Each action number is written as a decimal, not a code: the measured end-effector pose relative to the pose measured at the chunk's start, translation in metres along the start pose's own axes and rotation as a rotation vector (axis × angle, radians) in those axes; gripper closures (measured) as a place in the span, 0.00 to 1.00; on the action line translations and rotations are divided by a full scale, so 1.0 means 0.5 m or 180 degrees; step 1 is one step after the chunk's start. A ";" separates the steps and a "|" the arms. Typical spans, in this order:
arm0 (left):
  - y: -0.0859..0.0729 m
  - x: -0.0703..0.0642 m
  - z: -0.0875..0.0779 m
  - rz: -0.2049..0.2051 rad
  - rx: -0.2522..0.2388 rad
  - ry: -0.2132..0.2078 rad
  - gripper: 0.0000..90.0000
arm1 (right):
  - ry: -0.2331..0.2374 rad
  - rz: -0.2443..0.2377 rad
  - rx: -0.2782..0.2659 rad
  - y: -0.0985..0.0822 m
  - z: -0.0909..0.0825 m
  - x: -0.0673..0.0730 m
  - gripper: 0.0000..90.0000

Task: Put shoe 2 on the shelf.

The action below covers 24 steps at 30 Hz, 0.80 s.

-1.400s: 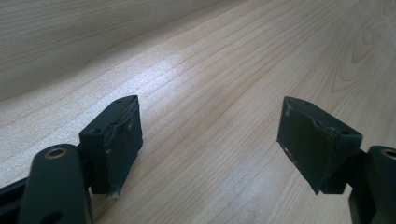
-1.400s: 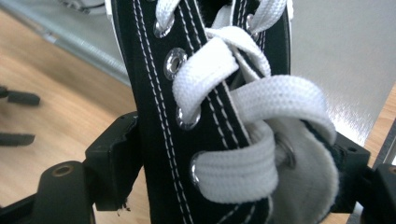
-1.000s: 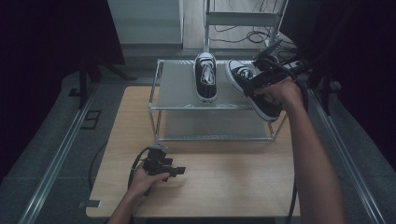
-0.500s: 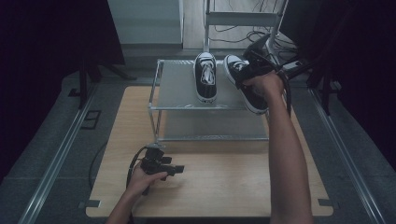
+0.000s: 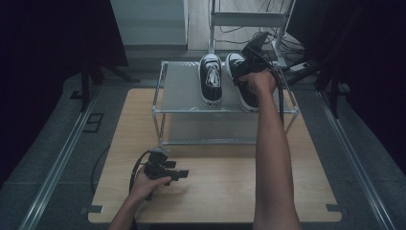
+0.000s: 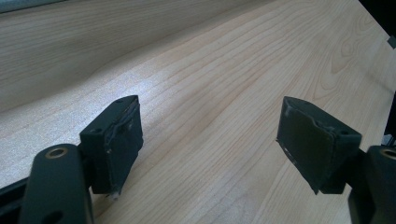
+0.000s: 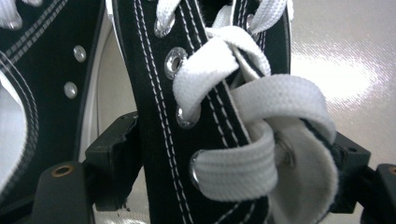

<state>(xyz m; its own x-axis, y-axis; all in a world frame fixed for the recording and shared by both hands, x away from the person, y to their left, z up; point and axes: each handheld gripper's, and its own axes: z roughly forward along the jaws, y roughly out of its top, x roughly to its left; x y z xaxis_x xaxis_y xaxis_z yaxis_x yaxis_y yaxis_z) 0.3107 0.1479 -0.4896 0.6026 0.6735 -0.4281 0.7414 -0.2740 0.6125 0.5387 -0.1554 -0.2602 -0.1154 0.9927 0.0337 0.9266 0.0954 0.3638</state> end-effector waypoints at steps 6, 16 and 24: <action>0.000 0.002 -0.004 -0.0007 -0.0014 -0.0011 0.25 | -0.0043 0.0091 -0.0039 0.017 0.006 0.013 0.24; -0.001 0.003 -0.006 -0.0018 -0.0036 -0.0020 0.25 | -0.0175 0.0197 -0.0021 0.029 0.016 0.025 0.24; -0.001 0.003 -0.007 -0.0014 -0.0035 -0.0019 0.25 | -0.0162 0.0301 0.0031 0.047 0.025 0.043 0.24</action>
<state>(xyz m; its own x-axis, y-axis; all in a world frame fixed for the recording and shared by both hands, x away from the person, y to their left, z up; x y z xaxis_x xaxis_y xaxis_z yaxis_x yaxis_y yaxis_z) 0.3102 0.1514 -0.4879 0.6011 0.6706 -0.4347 0.7408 -0.2635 0.6179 0.5626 -0.1307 -0.2625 -0.0092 0.9998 0.0201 0.9360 0.0015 0.3521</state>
